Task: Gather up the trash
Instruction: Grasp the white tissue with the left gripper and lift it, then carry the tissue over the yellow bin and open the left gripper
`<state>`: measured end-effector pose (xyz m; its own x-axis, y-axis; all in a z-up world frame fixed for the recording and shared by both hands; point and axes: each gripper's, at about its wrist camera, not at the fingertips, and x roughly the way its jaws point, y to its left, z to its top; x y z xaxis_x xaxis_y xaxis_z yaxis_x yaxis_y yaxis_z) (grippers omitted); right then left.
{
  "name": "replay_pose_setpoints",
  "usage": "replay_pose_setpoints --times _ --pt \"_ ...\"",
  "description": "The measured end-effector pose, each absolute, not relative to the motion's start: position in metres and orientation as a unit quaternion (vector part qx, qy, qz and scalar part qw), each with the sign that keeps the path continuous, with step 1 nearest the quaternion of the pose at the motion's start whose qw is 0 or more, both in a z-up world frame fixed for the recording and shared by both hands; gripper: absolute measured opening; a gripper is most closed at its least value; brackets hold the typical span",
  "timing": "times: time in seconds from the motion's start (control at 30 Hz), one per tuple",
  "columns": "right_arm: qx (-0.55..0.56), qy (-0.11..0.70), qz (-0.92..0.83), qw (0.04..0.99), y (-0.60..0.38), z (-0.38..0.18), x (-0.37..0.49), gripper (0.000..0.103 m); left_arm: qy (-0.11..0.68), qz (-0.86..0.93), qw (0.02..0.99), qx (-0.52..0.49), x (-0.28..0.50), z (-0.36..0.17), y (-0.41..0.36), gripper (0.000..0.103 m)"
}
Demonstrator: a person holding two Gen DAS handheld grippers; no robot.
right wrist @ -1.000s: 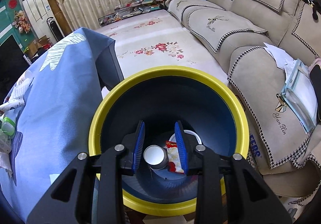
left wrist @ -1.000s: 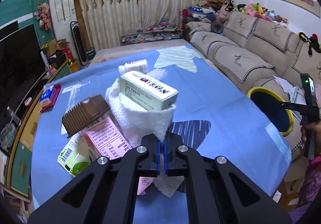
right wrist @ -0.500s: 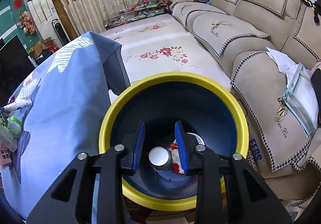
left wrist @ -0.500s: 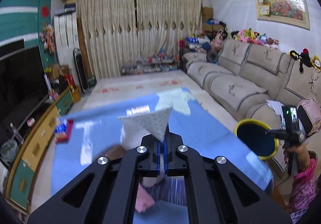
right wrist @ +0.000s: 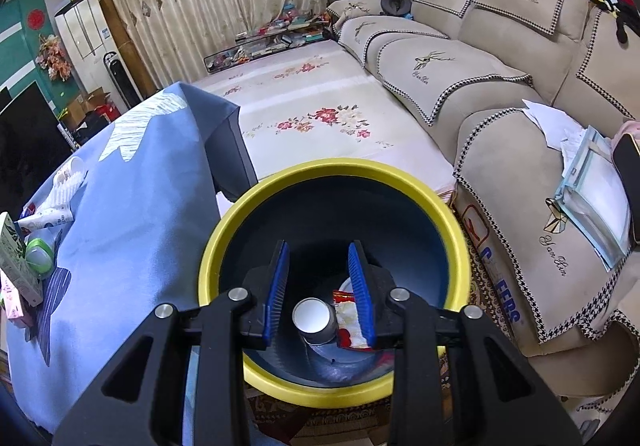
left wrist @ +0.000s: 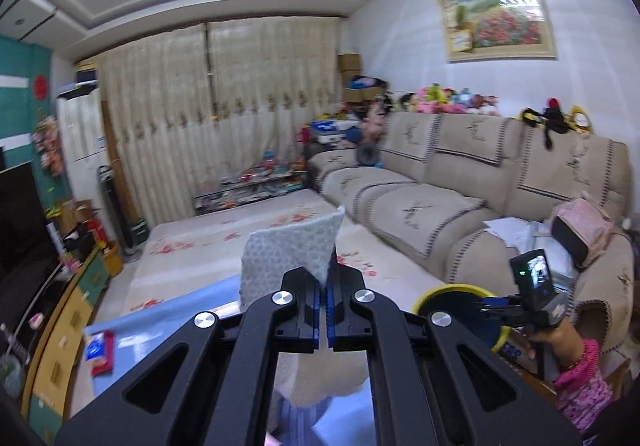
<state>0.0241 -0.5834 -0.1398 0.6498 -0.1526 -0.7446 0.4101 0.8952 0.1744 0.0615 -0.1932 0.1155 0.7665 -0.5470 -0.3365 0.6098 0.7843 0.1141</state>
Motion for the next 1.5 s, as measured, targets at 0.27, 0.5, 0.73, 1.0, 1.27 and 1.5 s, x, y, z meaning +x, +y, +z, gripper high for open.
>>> replay_pose_setpoints --times 0.27,0.5,0.73,1.0,1.27,1.5 --pt "0.182 0.376 -0.179 0.891 -0.607 -0.140 -0.003 0.030 0.171 -0.404 0.889 0.132 0.064 0.099 -0.297 0.003" --pt "0.191 0.373 -0.194 0.887 -0.625 -0.143 -0.020 0.030 0.218 -0.457 0.847 0.162 0.085 0.056 -0.401 0.003" --pt "0.209 0.373 -0.209 0.879 -0.645 -0.151 -0.034 0.030 0.295 -0.468 0.809 0.197 0.111 -0.016 -0.490 0.004" --pt "0.220 0.375 -0.219 0.874 -0.655 -0.158 -0.042 0.030 0.385 -0.436 0.780 0.232 0.130 -0.099 -0.529 0.073" --pt "0.218 0.378 -0.215 0.874 -0.651 -0.158 -0.039 0.030 0.461 -0.456 0.736 0.197 0.137 -0.106 -0.521 0.090" --pt "0.240 0.369 -0.224 0.869 -0.657 -0.164 -0.056 0.030 0.535 -0.488 0.673 0.150 0.144 -0.096 -0.524 0.091"
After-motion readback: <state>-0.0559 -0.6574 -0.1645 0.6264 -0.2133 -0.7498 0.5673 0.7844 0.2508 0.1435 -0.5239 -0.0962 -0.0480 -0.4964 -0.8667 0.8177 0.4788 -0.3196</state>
